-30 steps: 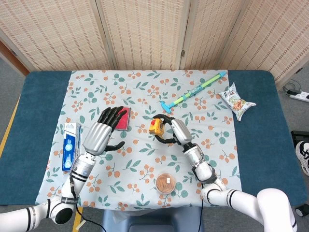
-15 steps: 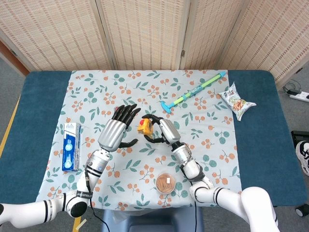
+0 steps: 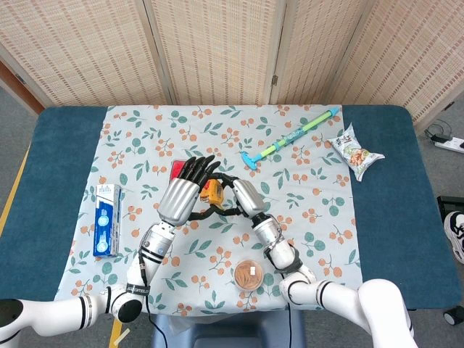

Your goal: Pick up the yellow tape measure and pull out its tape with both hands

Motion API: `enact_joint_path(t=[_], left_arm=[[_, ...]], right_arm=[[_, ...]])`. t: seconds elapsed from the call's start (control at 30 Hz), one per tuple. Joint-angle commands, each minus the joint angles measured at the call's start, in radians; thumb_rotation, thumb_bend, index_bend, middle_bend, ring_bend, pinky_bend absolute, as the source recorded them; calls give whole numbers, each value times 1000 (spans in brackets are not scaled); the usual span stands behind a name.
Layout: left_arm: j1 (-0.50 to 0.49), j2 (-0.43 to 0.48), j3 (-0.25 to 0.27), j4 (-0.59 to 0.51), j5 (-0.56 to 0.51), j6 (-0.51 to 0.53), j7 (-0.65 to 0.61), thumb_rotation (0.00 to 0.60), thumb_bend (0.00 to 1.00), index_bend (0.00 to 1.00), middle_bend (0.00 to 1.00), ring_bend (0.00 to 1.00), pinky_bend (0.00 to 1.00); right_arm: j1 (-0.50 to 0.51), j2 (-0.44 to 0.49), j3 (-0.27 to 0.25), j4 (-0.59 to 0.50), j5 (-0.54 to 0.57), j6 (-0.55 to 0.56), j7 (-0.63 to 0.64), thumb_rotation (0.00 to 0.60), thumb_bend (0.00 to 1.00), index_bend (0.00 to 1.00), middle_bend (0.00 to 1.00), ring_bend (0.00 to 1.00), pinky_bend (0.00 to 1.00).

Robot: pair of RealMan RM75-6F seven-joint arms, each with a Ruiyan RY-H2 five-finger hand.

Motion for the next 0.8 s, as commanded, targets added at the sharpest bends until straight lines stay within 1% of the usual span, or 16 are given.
enact_joint_path(t=[0.03,0.23,0.6,0.7,0.8], left_arm=[[-3,-3,2,9,-3,7,5,600,272,72,56,33,0],[-5,-4,-3,20,-15,15,-8,600,273,80,56,33,0],[-10,-7,9,31,-12,32,2,600,283,83,56,33,0],[-10,-6,11,33,-12,35,1,600,338,89,56,33,0],[-10,-2,12,37,-12,38,1,600,424,99,57,34,0]], right_arm=[[-3,4,-4,-5,-3,4,-2,600,367,665,560,485,296],[-12,10,-16,-13,-7,10,-1,600,367,665,560,484,296],[-19,18,-19,-26,-6,17,-6,600,366,665,560,485,296],[-22,20,-21,-30,-5,17,-8,600,367,665,560,485,296],[-24,22,-21,-30,-4,17,-8,600,367,665,560,485,296]])
